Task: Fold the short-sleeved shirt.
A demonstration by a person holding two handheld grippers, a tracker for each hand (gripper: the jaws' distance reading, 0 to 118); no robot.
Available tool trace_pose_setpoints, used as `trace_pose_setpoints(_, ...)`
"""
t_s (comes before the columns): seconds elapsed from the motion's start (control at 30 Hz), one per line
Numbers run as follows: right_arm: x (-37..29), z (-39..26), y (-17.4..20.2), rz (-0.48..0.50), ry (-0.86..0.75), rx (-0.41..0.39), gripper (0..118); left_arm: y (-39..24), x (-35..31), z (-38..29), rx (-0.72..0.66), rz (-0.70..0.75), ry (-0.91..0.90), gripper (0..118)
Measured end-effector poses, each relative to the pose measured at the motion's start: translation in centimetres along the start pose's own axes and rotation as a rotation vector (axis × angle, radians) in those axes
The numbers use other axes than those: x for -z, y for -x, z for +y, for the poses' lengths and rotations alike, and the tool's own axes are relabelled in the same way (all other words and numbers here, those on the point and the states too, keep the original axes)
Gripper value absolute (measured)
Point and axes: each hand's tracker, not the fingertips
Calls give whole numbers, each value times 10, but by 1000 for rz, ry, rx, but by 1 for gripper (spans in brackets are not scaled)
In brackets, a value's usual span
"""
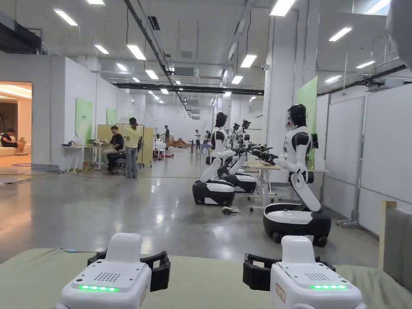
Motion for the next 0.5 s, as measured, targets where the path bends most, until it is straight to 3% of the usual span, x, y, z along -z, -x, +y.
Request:
trace_pose_setpoints(0.27,1,-1,-4,-18,21,-3,114,1,1,0,-7,-3,8,87)
trace_pose_setpoints(0.33,0,-1,-5,-18,19,-6,93,2,0,-1,-20,-17,11,84)
trace_pose_setpoints(0.37,-1,-1,-5,-16,19,-10,67,2,0,-1,-24,-22,10,72)
trace_pose_setpoints(0.4,-1,-2,-5,-28,18,-23,26,2,0,-2,-26,-33,12,10)
trace_pose_setpoints(0.43,-1,-3,-4,-45,18,-37,4,1,-2,-2,-23,-50,5,3)
trace_pose_setpoints(0.5,-2,-5,-4,-70,8,-44,1,-3,-4,-5,-5,-14,-3,3)
